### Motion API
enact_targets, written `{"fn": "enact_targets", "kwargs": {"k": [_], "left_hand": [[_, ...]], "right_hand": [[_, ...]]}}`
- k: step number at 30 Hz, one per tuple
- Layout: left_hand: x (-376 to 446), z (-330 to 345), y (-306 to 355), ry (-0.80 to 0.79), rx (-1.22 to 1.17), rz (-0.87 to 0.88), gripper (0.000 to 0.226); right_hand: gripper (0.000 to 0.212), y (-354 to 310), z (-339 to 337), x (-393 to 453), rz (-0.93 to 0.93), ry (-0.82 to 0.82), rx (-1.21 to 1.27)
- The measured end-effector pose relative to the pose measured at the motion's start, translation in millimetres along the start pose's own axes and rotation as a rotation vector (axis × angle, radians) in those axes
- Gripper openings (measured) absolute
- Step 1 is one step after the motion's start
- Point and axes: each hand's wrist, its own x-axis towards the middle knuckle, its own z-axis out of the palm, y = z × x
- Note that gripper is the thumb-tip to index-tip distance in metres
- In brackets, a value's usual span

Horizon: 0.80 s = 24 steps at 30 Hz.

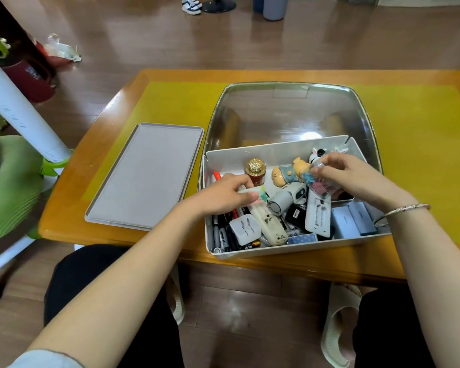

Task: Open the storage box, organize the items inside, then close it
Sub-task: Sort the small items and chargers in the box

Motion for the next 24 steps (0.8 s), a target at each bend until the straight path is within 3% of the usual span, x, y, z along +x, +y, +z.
{"fn": "enact_targets", "kwargs": {"k": [4, 13, 17, 20, 24], "left_hand": [[12.9, 3.8, 5.7, -0.093, -0.019, -0.012, 0.02], [20.9, 2.7, 3.3, -0.161, -0.07, -0.054, 0.026], [15.2, -8.2, 3.3, -0.002, -0.058, -0.068, 0.025], [17.0, -17.5, 1.9, 0.196, 0.135, -0.08, 0.019], [26.0, -18.2, 3.0, 0.234, 0.379, -0.147, 0.022]], "right_hand": [[0.038, 3.2, 2.9, 8.4, 0.041, 0.136, 0.012], [0.04, 5.1, 8.3, 15.4, -0.002, 0.126, -0.037], [0.04, 5.7, 8.1, 16.2, -0.022, 0.141, -0.024], [0.039, 5.7, 7.8, 15.4, -0.032, 0.161, -0.019], [0.035, 3.3, 8.8, 13.0, -0.053, 0.172, -0.015]]}}
